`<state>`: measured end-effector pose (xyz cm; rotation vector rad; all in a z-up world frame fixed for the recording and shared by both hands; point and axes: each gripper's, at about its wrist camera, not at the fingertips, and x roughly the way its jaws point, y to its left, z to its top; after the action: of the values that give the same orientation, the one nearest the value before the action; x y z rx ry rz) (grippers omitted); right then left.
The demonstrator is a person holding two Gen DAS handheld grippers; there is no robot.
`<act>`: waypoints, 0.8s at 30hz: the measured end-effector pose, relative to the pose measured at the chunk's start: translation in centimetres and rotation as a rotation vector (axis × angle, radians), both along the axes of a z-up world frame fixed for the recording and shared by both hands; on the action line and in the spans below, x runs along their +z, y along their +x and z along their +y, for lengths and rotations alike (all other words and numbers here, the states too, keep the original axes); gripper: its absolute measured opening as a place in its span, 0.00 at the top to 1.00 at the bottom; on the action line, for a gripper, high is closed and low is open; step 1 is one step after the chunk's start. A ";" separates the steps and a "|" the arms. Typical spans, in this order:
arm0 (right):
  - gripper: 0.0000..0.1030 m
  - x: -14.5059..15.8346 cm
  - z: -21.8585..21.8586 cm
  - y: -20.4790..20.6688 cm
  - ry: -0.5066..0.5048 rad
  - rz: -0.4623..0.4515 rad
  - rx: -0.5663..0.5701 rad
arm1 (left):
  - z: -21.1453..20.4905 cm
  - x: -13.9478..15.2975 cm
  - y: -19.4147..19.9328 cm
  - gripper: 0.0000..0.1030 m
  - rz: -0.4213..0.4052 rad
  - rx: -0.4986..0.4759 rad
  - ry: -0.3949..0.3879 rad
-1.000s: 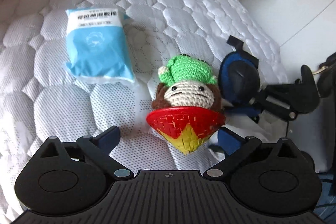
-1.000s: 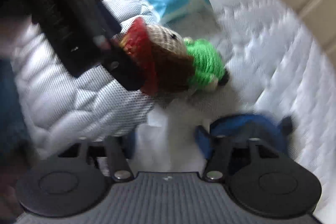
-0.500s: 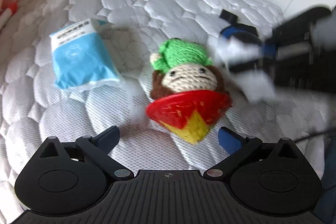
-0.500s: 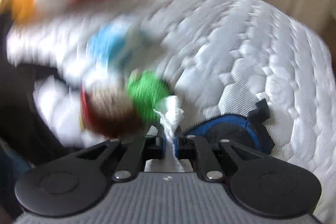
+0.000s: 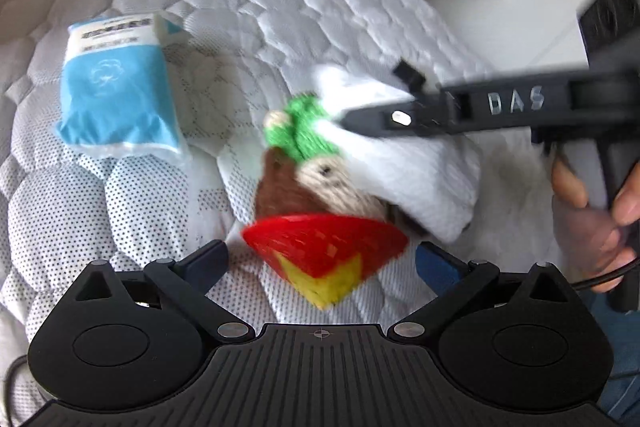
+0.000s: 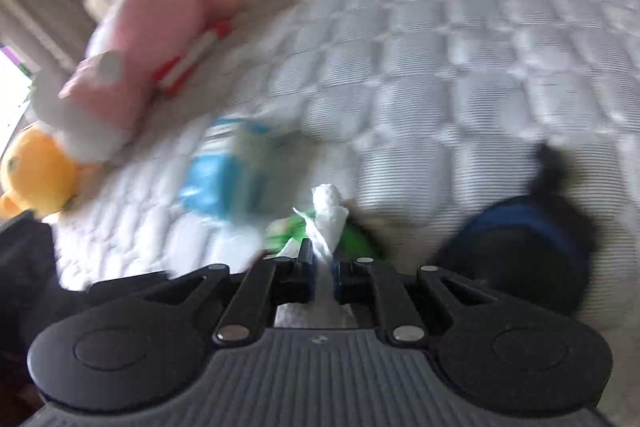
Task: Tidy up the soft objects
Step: 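Wipe the knitted doll with the right gripper's tissue while the left gripper holds it, then release the doll and grasp the blue wet-wipe pack with the left gripper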
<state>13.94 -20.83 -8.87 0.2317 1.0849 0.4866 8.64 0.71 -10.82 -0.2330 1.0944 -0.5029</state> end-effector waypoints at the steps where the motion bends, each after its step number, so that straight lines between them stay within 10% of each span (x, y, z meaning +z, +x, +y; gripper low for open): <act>1: 0.90 0.0 -0.5 0.1 -0.015 -0.001 -0.018 | 0.3 0.2 0.1 0.01 0.001 0.013 -0.004; 6: 0.90 0.6 -2.7 0.0 0.009 -0.013 -0.093 | 3.5 3.5 0.3 0.01 -0.132 0.165 0.021; 10: 0.90 1.8 -2.7 -0.2 0.071 -0.055 -0.077 | 3.8 4.5 1.7 0.00 -0.282 0.370 0.313; 15: 0.91 1.0 -0.9 -0.3 0.035 -0.053 -0.033 | 1.1 0.3 5.6 0.00 -0.267 0.214 0.567; 17: 0.91 0.8 -0.9 -0.6 0.021 -0.050 -0.037 | 1.2 -0.1 5.3 0.05 -0.281 0.150 0.550; 19: 0.91 1.0 -1.1 -0.8 0.026 -0.051 -0.042 | 1.3 0.1 4.8 0.32 -0.283 0.058 0.506; 24: 0.91 1.5 -0.5 -1.2 0.054 -0.052 -0.027 | 0.9 2.6 0.2 0.32 -0.290 -0.245 0.493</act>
<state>12.77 -21.31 -7.33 0.2801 1.0175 0.4955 8.81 1.64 -8.26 0.4001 0.9323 -0.4514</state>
